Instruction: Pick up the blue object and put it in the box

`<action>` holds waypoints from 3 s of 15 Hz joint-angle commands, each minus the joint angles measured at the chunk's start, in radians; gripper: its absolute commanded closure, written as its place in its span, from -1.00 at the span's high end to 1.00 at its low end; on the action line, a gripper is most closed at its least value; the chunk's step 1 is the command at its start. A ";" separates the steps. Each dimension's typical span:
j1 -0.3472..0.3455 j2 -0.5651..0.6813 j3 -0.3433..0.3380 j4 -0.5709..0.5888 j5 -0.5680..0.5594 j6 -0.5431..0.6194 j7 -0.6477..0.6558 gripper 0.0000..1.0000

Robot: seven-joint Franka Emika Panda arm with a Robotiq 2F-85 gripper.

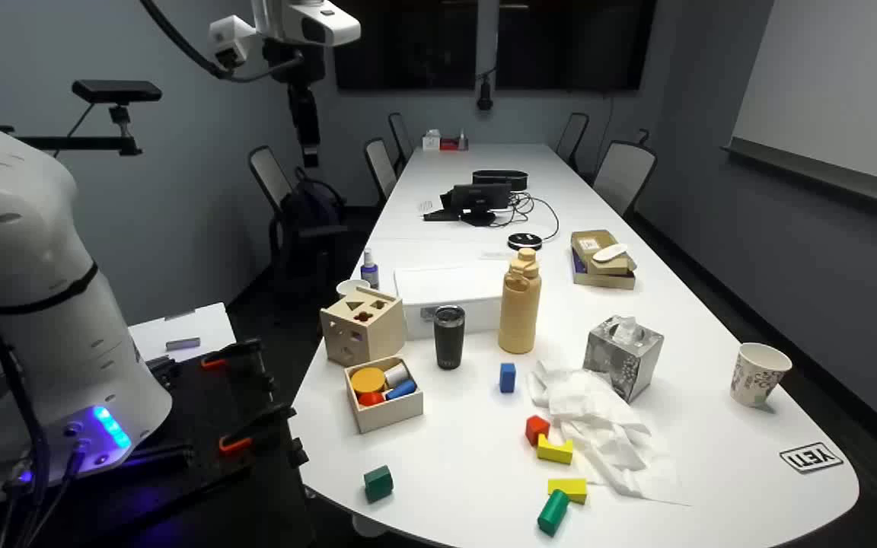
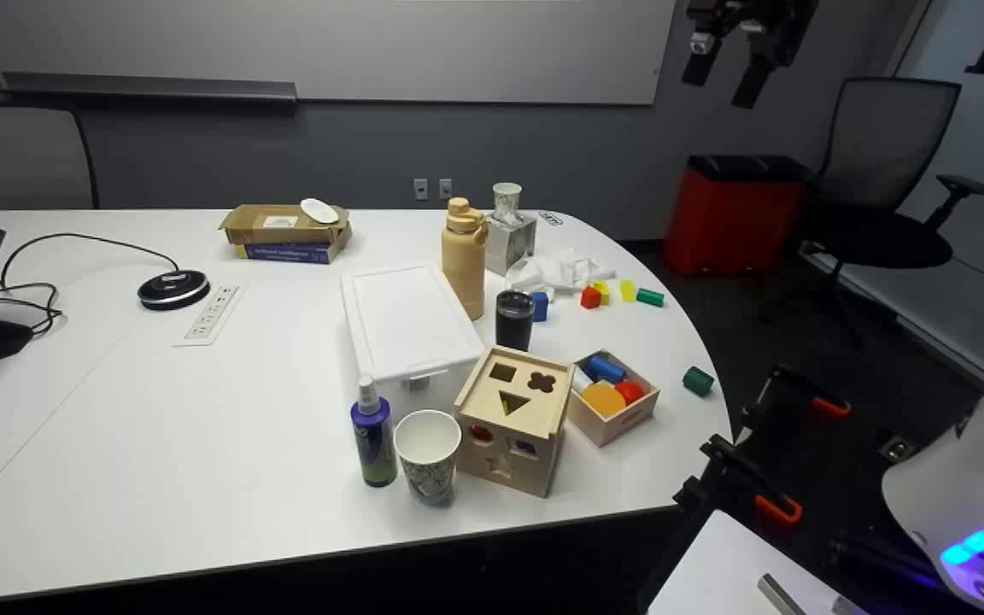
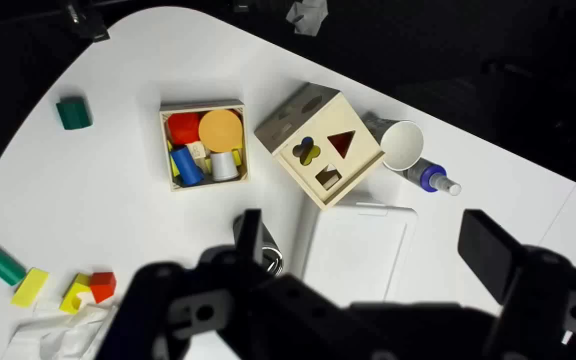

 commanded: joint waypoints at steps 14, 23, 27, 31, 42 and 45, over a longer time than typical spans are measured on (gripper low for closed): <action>-0.141 0.585 0.056 0.155 -0.075 0.943 0.222 1.00; -0.162 1.185 -0.081 0.542 -0.603 0.956 0.711 1.00; -0.040 1.365 -0.164 0.671 -0.400 0.939 0.624 1.00; 0.024 1.490 -0.187 0.766 -0.305 0.900 0.621 1.00; 0.026 1.630 -0.179 0.851 -0.241 0.761 0.593 1.00; 0.002 1.642 -0.139 0.859 -0.216 0.747 0.533 1.00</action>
